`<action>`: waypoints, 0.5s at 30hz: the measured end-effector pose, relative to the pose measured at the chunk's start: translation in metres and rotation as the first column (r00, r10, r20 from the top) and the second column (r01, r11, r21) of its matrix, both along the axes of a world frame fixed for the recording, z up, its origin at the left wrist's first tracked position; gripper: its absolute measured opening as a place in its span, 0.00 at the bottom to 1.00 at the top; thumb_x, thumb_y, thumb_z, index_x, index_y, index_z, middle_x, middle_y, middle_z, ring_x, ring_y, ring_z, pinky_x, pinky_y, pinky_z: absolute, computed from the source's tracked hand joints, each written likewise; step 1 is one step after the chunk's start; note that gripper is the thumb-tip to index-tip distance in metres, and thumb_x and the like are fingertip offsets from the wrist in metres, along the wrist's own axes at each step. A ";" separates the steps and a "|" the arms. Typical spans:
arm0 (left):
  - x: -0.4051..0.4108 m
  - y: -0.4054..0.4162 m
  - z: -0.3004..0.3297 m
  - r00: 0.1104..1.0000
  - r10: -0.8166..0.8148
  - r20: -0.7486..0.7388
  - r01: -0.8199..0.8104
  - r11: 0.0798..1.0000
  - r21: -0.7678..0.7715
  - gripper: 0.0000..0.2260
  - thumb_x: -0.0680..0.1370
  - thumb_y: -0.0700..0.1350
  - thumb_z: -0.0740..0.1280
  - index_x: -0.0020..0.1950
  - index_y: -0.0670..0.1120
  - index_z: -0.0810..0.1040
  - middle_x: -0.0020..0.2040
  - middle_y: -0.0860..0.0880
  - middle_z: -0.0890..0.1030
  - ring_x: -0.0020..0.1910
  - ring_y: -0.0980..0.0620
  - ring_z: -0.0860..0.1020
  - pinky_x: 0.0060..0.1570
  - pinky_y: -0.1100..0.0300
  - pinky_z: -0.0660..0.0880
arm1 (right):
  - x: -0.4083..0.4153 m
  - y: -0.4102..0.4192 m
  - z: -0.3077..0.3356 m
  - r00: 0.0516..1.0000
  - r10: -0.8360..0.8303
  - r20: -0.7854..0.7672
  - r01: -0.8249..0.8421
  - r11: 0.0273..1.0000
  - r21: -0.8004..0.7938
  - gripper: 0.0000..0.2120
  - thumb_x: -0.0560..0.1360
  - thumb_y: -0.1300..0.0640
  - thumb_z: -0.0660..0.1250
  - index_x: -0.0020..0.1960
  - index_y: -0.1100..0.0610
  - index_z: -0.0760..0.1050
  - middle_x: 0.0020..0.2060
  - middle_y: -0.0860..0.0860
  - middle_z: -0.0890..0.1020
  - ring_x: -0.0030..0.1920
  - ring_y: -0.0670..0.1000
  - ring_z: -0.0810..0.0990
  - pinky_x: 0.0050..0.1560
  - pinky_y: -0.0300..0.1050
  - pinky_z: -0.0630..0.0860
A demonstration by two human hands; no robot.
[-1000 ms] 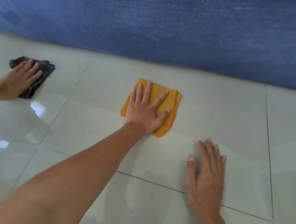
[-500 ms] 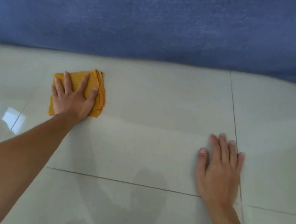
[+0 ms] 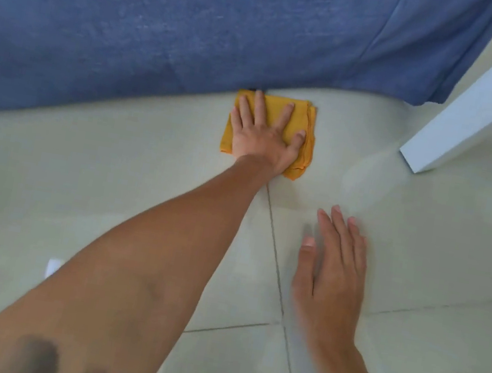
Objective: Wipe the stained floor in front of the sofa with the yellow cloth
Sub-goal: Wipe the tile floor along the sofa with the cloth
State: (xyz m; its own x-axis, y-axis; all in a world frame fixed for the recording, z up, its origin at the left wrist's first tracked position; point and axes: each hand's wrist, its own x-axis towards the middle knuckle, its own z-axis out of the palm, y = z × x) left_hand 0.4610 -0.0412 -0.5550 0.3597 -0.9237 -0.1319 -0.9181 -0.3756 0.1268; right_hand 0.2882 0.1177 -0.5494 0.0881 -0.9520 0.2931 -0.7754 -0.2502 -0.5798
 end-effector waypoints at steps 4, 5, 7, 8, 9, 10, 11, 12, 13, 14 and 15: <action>-0.091 0.003 0.000 0.980 -0.199 -0.014 0.199 0.980 -0.012 0.31 0.76 0.68 0.43 0.78 0.62 0.48 0.81 0.42 0.42 0.78 0.35 0.40 0.74 0.38 0.39 | -0.065 -0.034 0.005 0.972 -0.233 0.022 0.233 0.972 -0.023 0.22 0.81 0.53 0.53 0.70 0.61 0.72 0.72 0.57 0.72 0.75 0.60 0.64 0.75 0.59 0.60; -0.105 0.014 0.001 0.970 -0.240 -0.022 0.240 0.971 -0.014 0.31 0.76 0.68 0.43 0.78 0.63 0.48 0.81 0.42 0.42 0.78 0.35 0.40 0.75 0.38 0.39 | -0.075 -0.038 0.007 0.956 -0.293 0.030 0.293 0.956 -0.007 0.22 0.80 0.53 0.53 0.70 0.61 0.72 0.72 0.57 0.72 0.75 0.61 0.64 0.75 0.61 0.60; -0.123 0.047 0.001 0.950 -0.310 -0.035 0.310 0.951 -0.017 0.31 0.76 0.69 0.43 0.78 0.63 0.47 0.81 0.42 0.42 0.78 0.36 0.39 0.75 0.39 0.39 | -0.085 -0.041 0.011 0.929 -0.369 0.040 0.368 0.929 0.026 0.23 0.80 0.52 0.53 0.70 0.60 0.72 0.72 0.57 0.72 0.74 0.61 0.65 0.74 0.61 0.60; -0.125 0.067 0.001 0.942 -0.333 -0.044 0.332 0.943 -0.022 0.31 0.76 0.69 0.43 0.78 0.63 0.47 0.81 0.43 0.42 0.78 0.36 0.39 0.75 0.39 0.39 | -0.086 -0.038 0.013 0.926 -0.375 0.042 0.374 0.927 0.039 0.23 0.80 0.52 0.53 0.70 0.60 0.72 0.72 0.56 0.72 0.74 0.61 0.64 0.74 0.61 0.60; -0.124 0.086 0.002 0.938 -0.343 -0.054 0.342 0.939 -0.029 0.30 0.76 0.69 0.43 0.78 0.64 0.47 0.81 0.43 0.42 0.78 0.37 0.39 0.75 0.39 0.40 | -0.083 -0.033 0.015 0.931 -0.362 0.041 0.360 0.932 0.053 0.24 0.79 0.51 0.53 0.70 0.59 0.72 0.72 0.56 0.72 0.75 0.60 0.64 0.75 0.60 0.60; -0.120 0.106 0.003 0.939 -0.340 -0.060 0.338 0.940 -0.035 0.30 0.76 0.69 0.44 0.78 0.64 0.47 0.81 0.43 0.42 0.78 0.37 0.39 0.76 0.40 0.40 | -0.079 -0.026 0.017 0.941 -0.336 0.032 0.333 0.940 0.068 0.24 0.79 0.51 0.53 0.71 0.59 0.72 0.73 0.55 0.72 0.75 0.59 0.64 0.75 0.60 0.60; -0.113 0.124 0.004 0.943 -0.326 -0.061 0.324 0.945 -0.040 0.30 0.76 0.70 0.44 0.78 0.64 0.47 0.81 0.44 0.42 0.79 0.38 0.39 0.76 0.40 0.41 | -0.073 -0.019 0.018 0.953 -0.304 0.014 0.301 0.950 0.084 0.24 0.79 0.50 0.53 0.71 0.58 0.72 0.73 0.55 0.72 0.75 0.59 0.64 0.75 0.59 0.60; -0.105 0.143 0.005 0.952 -0.301 -0.055 0.299 0.953 -0.043 0.30 0.76 0.70 0.45 0.78 0.65 0.47 0.81 0.44 0.43 0.79 0.39 0.40 0.76 0.40 0.42 | -0.066 -0.010 0.019 0.965 -0.263 -0.011 0.263 0.960 0.096 0.24 0.79 0.50 0.53 0.71 0.58 0.72 0.73 0.54 0.72 0.75 0.58 0.64 0.76 0.58 0.60; -0.094 0.161 0.005 0.963 -0.266 -0.044 0.264 0.963 -0.045 0.30 0.76 0.70 0.46 0.78 0.65 0.48 0.81 0.44 0.44 0.79 0.39 0.41 0.76 0.41 0.43 | -0.059 -0.002 0.019 0.975 -0.216 -0.043 0.220 0.970 0.104 0.24 0.79 0.50 0.52 0.70 0.58 0.72 0.72 0.54 0.72 0.75 0.57 0.64 0.76 0.57 0.60; -0.084 0.178 0.006 0.973 -0.227 -0.030 0.226 0.973 -0.043 0.30 0.77 0.69 0.46 0.78 0.64 0.49 0.81 0.44 0.45 0.79 0.39 0.42 0.77 0.40 0.45 | -0.053 0.005 0.018 0.982 -0.173 -0.075 0.180 0.978 0.109 0.25 0.79 0.49 0.52 0.70 0.58 0.73 0.72 0.54 0.73 0.75 0.57 0.65 0.76 0.57 0.60; -0.074 0.195 0.008 0.981 -0.191 -0.020 0.190 0.981 -0.039 0.30 0.77 0.69 0.47 0.78 0.64 0.49 0.81 0.44 0.46 0.79 0.39 0.44 0.76 0.40 0.46 | -0.049 0.010 0.019 0.984 -0.139 -0.108 0.151 0.982 0.117 0.25 0.79 0.49 0.51 0.70 0.59 0.73 0.72 0.55 0.73 0.75 0.58 0.65 0.76 0.56 0.59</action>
State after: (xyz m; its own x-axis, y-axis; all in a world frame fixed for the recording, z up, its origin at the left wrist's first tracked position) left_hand 0.3872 0.1538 -0.5472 0.1737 -0.9794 -0.1027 -0.9690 -0.1886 0.1596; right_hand 0.2391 0.1281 -0.5302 -0.0309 -0.9852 0.1688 -0.8530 -0.0621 -0.5182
